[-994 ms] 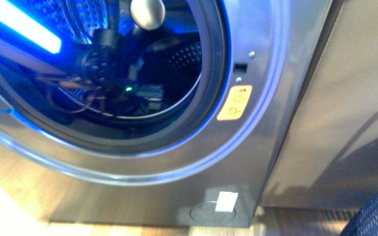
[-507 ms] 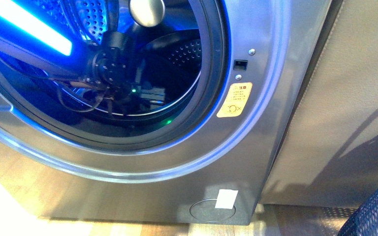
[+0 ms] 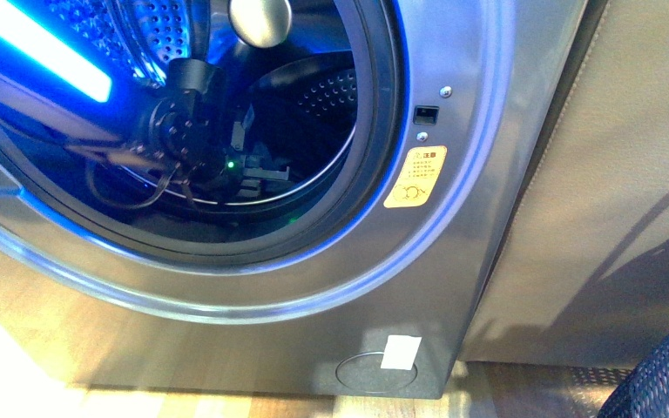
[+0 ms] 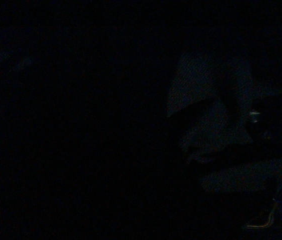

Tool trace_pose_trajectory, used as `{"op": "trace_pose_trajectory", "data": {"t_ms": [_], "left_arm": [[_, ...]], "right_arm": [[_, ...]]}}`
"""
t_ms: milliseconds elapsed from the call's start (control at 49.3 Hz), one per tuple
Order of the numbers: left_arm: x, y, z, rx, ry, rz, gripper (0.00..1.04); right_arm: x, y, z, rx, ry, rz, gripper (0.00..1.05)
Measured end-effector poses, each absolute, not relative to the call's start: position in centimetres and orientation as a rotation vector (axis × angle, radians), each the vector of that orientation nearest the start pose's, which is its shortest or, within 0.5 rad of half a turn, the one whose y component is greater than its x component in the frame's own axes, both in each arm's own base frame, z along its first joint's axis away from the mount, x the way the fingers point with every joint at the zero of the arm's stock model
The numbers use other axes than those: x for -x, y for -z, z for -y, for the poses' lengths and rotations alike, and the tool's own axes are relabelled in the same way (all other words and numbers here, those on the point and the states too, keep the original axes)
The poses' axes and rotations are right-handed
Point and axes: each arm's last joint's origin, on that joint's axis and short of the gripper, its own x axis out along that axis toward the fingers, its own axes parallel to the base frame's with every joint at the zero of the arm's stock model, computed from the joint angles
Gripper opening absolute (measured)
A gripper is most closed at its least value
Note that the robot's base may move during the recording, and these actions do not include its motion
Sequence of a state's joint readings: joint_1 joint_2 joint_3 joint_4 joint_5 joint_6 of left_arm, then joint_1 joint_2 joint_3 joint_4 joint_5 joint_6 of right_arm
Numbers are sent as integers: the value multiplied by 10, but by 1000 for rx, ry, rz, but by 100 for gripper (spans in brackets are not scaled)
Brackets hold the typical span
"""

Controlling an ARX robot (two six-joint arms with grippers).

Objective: Collect clothes from washing machine

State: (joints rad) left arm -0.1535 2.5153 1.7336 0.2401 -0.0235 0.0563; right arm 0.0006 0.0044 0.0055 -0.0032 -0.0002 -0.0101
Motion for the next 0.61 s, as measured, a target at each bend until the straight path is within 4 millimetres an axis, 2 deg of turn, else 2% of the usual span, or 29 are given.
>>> {"op": "trace_pose_trajectory", "data": {"t_ms": [122,467,609], "left_arm": [[-502,-92,80,-103,192,-469,6],[-453,-117,73,-78,242,-402,6],[-432,-135,72,-40,267,-360,6]], "right_arm": [[-98,-165,0,10,-1,-2,97],[-98,-165,0,10,-1,-2,97],[-98,-165,0,10,-1,-2,97]]}}
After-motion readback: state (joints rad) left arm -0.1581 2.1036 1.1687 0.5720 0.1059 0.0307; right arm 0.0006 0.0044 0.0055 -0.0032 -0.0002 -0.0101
